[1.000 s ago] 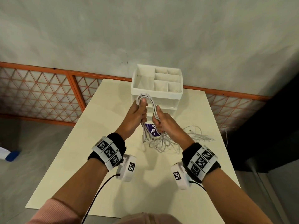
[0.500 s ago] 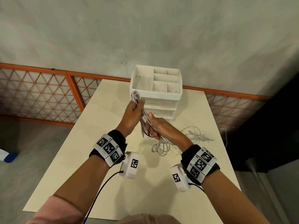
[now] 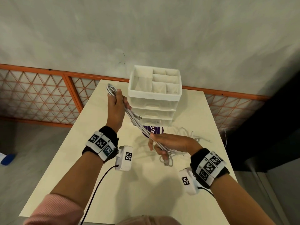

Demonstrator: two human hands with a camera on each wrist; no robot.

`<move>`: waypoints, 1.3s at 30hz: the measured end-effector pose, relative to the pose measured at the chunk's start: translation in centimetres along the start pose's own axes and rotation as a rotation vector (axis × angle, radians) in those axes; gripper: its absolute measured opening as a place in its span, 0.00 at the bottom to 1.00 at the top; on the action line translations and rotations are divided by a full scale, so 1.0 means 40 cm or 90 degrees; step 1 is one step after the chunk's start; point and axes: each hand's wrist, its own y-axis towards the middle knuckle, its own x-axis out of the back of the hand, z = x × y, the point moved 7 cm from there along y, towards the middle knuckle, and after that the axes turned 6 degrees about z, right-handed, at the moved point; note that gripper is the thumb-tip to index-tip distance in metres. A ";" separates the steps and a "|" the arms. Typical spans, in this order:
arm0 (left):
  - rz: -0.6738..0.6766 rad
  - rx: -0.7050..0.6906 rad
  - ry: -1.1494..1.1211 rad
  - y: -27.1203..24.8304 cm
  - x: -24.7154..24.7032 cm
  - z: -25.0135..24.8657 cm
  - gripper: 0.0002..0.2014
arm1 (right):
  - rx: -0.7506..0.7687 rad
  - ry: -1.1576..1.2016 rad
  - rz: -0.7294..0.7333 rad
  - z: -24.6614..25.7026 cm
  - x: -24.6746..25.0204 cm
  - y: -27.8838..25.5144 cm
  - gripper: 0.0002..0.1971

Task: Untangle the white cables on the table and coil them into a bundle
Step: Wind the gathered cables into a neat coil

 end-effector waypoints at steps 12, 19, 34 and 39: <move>0.344 0.057 0.159 -0.052 -0.115 0.015 0.11 | -0.041 -0.304 -0.173 0.087 0.146 -0.085 0.21; 0.199 -0.051 0.176 -0.019 -0.099 -0.038 0.12 | -0.030 -0.305 -0.076 0.149 0.126 -0.142 0.16; 0.084 -0.091 0.116 -0.020 -0.083 -0.048 0.10 | -0.033 -0.259 -0.052 0.082 0.092 -0.080 0.16; 0.046 -0.117 0.230 -0.024 -0.049 -0.026 0.09 | -0.030 -0.241 -0.038 0.093 0.100 -0.093 0.15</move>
